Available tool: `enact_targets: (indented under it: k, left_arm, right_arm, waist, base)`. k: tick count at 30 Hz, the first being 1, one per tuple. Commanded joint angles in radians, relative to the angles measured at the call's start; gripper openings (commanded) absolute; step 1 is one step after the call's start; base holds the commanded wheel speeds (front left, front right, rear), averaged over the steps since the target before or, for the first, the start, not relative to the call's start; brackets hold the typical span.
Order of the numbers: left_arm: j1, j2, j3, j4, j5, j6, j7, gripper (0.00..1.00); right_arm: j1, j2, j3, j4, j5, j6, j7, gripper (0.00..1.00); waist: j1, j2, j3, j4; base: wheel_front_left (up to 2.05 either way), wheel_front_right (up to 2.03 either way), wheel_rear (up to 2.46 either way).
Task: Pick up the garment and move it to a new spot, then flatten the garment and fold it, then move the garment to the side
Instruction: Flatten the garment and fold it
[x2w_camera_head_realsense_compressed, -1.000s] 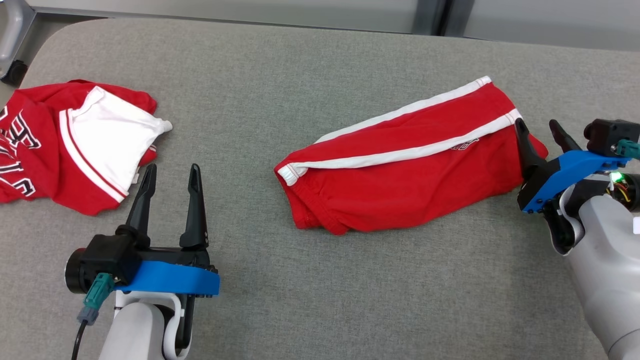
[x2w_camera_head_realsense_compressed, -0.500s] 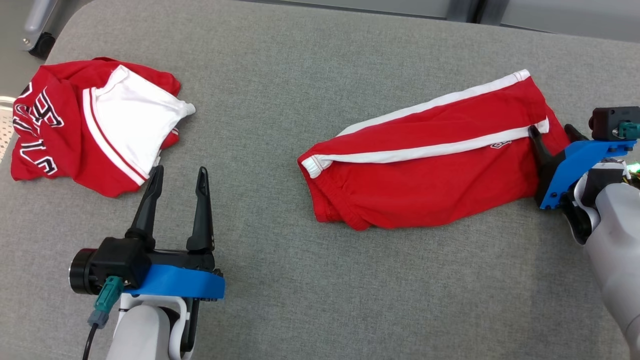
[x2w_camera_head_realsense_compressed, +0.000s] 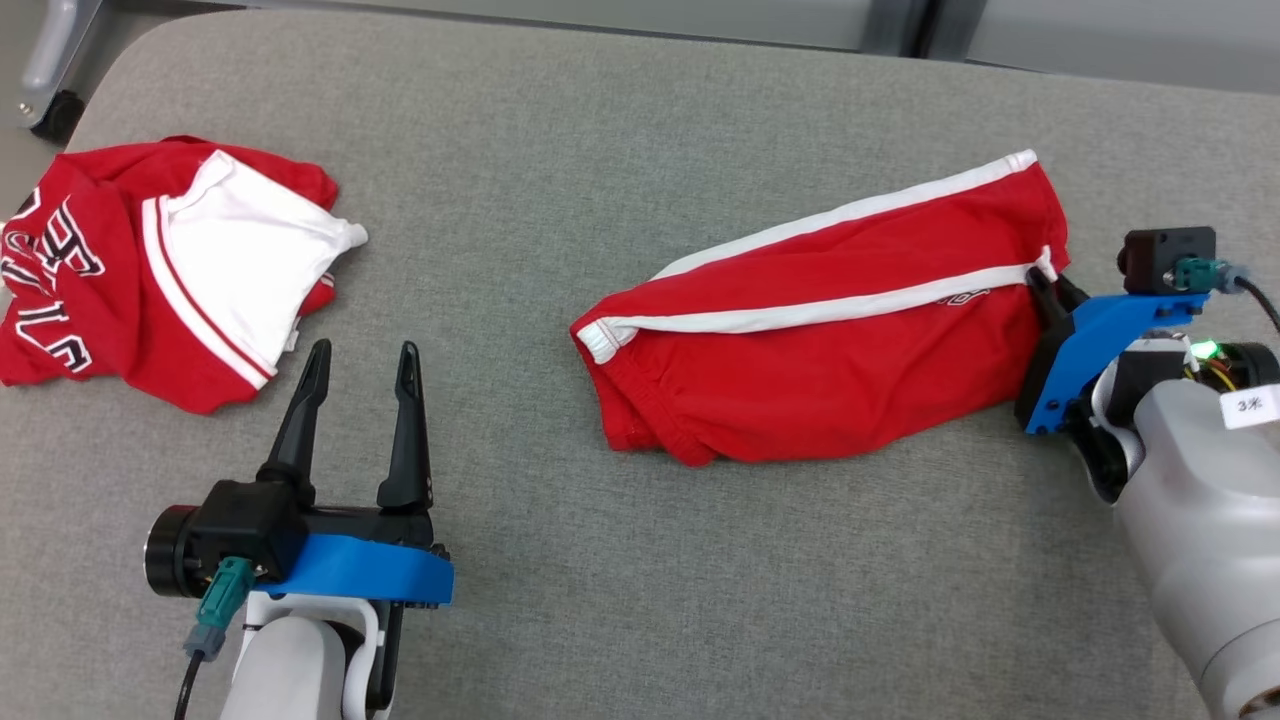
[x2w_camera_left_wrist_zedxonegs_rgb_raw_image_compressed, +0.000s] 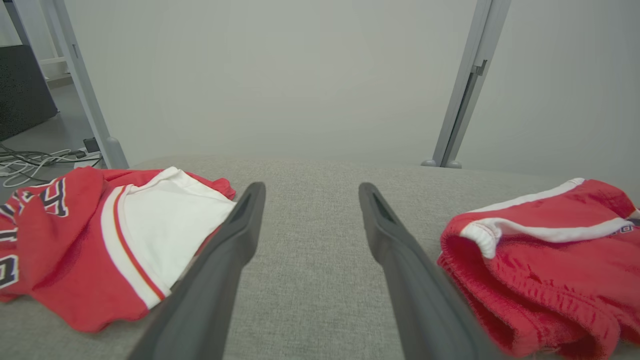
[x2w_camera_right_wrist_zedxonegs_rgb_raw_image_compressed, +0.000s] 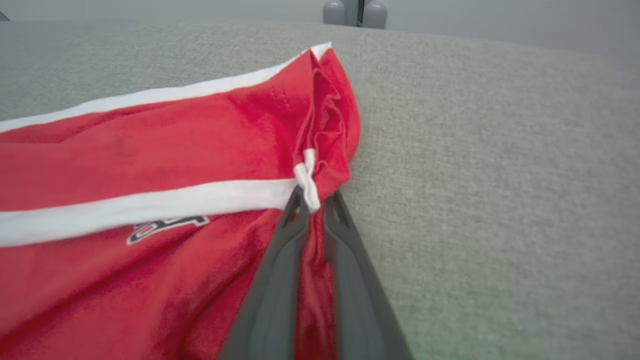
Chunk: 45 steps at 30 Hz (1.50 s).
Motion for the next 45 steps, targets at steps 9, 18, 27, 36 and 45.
enact_targets:
  k: [9,18,27,36,45]
  left_arm:
    - [0.060,-0.002,0.041,0.009,0.045,-0.007,-0.003,1.00]
    - [0.119,0.000,0.079,-0.003,0.074,-0.015,-0.003,1.00]
    - [0.139,-0.001,0.072,-0.010,0.079,-0.016,-0.003,1.00]
    - [0.144,-0.001,0.066,0.009,0.072,-0.019,-0.003,1.00]
    - [0.139,-0.002,0.055,0.017,0.062,-0.022,-0.003,1.00]
  right_arm:
    - [0.181,0.015,0.029,-0.122,0.145,0.000,-0.111,0.00]
    - [0.413,-0.075,0.028,-0.279,0.293,0.000,-0.144,0.00]
    - [0.442,-0.138,-0.020,-0.307,0.324,0.000,-0.146,0.00]
    - [0.399,-0.080,0.013,-0.396,0.306,0.000,-0.142,0.00]
    - [0.360,0.023,0.071,-0.534,0.278,0.000,-0.093,0.00]
  waist:
    - [-0.0001,0.0000,-0.098,-0.109]
    - [-0.0001,0.0000,-0.157,-0.184]
    - [-0.0001,0.0000,-0.166,-0.193]
    - [-0.0001,0.0000,-0.185,-0.192]
    - [-0.0001,0.0000,-0.193,-0.187]
  base:
    - [0.00,0.00,0.00]
    - [0.00,0.00,0.00]
    - [0.00,0.00,0.00]
    - [0.00,0.00,0.00]
    - [0.00,0.00,0.00]
